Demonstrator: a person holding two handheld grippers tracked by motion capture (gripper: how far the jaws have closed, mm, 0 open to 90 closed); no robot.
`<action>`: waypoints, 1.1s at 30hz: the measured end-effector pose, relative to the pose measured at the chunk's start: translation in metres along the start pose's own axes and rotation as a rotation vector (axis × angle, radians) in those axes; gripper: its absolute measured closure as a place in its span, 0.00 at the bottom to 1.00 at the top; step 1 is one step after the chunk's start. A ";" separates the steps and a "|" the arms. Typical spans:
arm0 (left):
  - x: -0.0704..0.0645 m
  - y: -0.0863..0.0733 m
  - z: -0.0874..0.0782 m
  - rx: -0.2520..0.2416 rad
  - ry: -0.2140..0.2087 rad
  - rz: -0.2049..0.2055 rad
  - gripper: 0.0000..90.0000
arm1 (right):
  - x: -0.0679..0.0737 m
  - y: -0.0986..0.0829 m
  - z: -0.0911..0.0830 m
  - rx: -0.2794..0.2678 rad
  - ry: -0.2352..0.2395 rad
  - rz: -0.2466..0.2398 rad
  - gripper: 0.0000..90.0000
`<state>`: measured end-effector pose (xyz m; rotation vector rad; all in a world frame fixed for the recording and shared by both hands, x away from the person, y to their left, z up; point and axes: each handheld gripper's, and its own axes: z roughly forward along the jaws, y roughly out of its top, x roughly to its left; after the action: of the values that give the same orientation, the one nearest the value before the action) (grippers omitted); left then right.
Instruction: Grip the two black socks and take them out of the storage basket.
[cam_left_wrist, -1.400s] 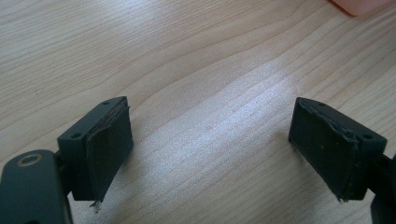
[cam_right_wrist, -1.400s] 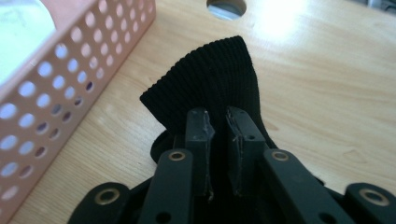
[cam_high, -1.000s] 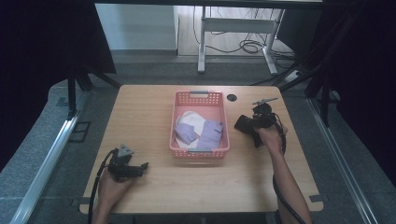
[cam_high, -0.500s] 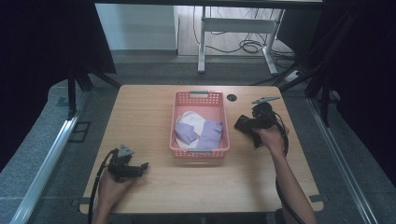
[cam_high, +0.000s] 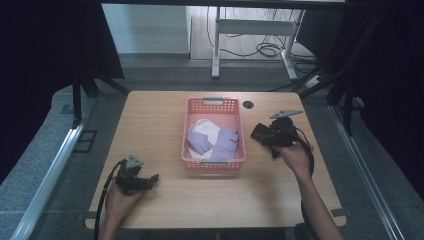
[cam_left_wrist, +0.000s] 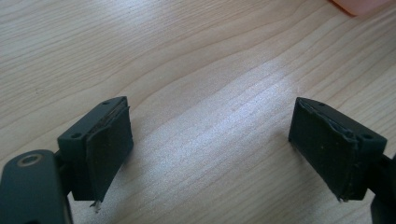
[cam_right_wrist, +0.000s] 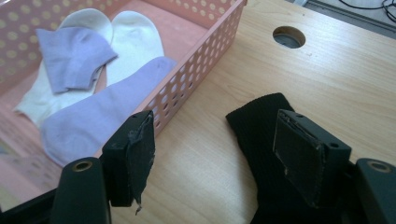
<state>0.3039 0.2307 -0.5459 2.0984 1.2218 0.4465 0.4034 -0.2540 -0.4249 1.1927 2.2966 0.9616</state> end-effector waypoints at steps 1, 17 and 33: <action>0.000 0.000 0.000 0.000 0.000 0.000 0.15 | 0.000 0.000 0.000 0.000 0.000 0.000 0.32; 0.000 0.000 0.000 0.000 0.001 0.001 0.15 | 0.019 -0.037 0.002 0.001 0.043 0.010 0.27; 0.000 0.000 0.000 0.000 0.001 0.001 0.15 | 0.031 -0.071 0.027 0.046 0.085 -0.006 0.21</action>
<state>0.3036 0.2308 -0.5459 2.0988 1.2214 0.4486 0.3621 -0.2471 -0.4950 1.1847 2.3990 0.9794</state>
